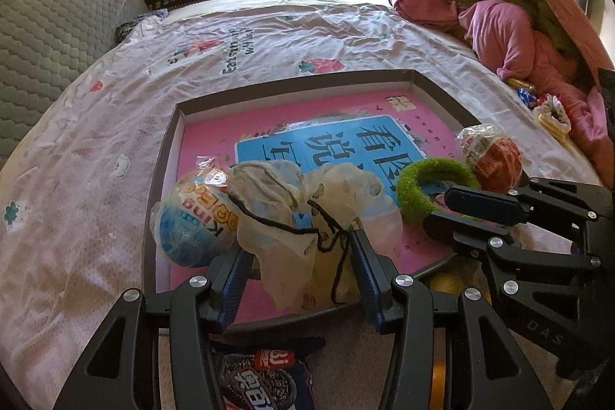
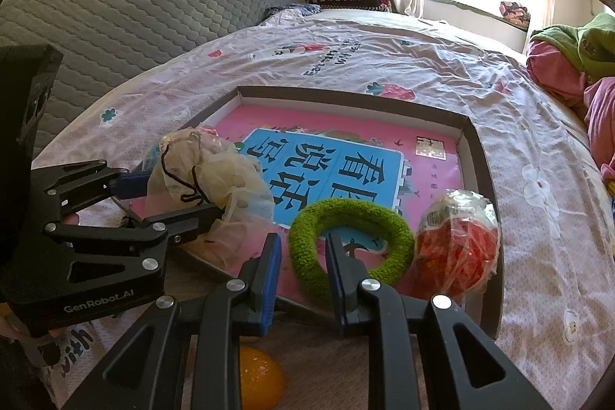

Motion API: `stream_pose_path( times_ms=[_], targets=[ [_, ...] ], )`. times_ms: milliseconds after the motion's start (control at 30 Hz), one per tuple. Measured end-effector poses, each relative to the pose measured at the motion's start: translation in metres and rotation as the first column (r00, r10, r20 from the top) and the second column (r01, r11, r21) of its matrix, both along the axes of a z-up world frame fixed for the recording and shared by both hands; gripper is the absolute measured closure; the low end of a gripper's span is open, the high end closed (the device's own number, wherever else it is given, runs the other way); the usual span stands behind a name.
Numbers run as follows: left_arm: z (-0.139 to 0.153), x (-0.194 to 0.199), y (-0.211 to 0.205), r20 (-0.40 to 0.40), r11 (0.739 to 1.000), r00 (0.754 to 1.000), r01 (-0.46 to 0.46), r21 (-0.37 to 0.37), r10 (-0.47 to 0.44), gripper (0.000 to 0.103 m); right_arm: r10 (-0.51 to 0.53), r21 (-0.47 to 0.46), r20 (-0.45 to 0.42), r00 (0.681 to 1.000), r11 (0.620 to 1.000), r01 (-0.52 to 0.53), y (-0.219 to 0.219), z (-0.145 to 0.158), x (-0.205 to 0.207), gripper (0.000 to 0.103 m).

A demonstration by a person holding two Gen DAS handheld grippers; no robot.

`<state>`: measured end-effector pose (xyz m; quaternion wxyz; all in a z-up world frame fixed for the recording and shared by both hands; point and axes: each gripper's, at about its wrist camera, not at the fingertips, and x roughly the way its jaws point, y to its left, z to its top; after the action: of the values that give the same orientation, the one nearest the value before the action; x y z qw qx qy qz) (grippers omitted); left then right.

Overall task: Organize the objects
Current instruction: 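Pull both open tools back out of the grey box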

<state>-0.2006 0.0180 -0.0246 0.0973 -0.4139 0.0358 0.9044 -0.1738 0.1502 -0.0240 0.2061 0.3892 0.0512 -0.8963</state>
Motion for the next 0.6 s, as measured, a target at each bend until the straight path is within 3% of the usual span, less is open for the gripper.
stream_pose_path(
  times_ms=[467,600],
  targets=[
    [0.007,0.015,-0.006,-0.009,1.000,1.000,-0.003,0.018,0.004,0.050,-0.010,-0.018,-0.003,1.000,1.000,0.010,0.001,0.004,0.000,0.079],
    [0.013,0.017,-0.008,-0.021,1.000,1.000,-0.009,0.027,0.010,0.037,-0.016,-0.028,-0.003,1.000,0.999,0.016,0.002,0.006,0.000,0.079]
  ],
)
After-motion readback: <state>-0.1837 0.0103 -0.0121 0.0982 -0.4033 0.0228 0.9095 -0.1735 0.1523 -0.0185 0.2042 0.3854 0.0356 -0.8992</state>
